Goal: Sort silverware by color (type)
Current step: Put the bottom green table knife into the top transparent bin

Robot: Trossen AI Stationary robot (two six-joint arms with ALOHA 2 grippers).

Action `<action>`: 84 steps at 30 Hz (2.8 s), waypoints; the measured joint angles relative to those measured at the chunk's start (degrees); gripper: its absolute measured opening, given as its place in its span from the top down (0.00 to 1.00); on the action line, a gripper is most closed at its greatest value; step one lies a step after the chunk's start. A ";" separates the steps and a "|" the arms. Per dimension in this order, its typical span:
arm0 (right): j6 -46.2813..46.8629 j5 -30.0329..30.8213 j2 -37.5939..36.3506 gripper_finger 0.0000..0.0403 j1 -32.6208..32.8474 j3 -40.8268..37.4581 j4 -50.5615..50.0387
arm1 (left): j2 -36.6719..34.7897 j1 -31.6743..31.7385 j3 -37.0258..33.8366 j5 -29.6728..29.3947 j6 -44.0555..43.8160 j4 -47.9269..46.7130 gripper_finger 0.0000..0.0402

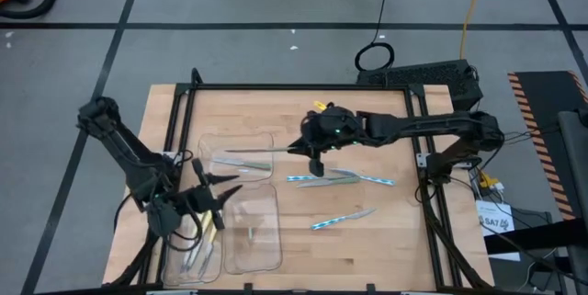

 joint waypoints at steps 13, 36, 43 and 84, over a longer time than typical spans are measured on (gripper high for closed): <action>1.77 0.10 13.65 0.93 -4.18 11.50 -8.94 | -1.44 2.02 0.49 0.04 -4.98 -6.86 0.70; 1.38 5.92 26.76 0.93 -4.59 20.78 -10.10 | -5.17 -7.05 0.51 -6.48 -48.01 -42.05 0.70; 0.76 6.22 26.79 0.90 -3.97 20.78 -10.23 | -4.71 -7.05 0.51 -6.03 -49.40 -42.01 0.70; -0.28 -1.56 27.69 0.63 -2.61 20.69 -1.10 | -3.36 -7.05 0.51 -7.44 -42.56 -34.05 0.70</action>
